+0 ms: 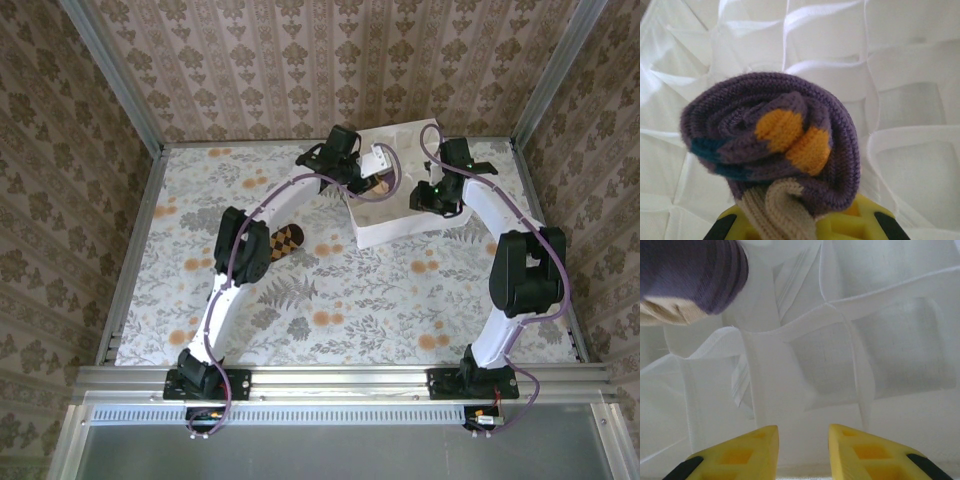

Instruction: Roll the socks

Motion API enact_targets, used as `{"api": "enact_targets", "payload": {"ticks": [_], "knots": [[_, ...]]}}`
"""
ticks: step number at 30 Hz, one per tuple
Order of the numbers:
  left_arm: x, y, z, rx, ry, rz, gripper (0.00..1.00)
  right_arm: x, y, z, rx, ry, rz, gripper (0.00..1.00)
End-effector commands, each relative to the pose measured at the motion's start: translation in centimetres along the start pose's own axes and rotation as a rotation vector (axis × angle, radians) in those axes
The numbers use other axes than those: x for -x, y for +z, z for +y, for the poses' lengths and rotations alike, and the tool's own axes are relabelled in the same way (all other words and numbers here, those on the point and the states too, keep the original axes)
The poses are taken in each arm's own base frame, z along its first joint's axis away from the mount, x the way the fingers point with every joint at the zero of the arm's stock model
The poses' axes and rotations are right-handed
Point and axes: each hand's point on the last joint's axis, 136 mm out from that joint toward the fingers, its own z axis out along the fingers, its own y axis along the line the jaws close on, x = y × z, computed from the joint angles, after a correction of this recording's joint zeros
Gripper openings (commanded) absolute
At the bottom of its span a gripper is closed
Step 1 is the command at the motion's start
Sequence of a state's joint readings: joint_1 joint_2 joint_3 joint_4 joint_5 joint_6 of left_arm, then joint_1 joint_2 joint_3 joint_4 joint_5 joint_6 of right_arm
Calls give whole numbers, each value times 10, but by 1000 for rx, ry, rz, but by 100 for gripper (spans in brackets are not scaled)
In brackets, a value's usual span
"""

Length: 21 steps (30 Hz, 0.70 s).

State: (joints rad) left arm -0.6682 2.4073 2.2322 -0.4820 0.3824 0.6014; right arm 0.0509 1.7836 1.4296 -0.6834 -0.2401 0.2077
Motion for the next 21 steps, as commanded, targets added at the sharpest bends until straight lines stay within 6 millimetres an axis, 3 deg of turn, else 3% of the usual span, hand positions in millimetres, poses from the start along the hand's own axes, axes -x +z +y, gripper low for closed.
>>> {"api": "enact_targets", "payload": {"ticks": [1,12,21], "knots": [[-6,-9,-8,-15,33,58,0,-10,16,-7,-14,-12,40,33],[-2,-33,-3,24,30,37,0,-14,33,-15,-36,4,77,32],[-17,-34,0,23,21,99,0,-19,38,-18,-43,9,95,32]]}}
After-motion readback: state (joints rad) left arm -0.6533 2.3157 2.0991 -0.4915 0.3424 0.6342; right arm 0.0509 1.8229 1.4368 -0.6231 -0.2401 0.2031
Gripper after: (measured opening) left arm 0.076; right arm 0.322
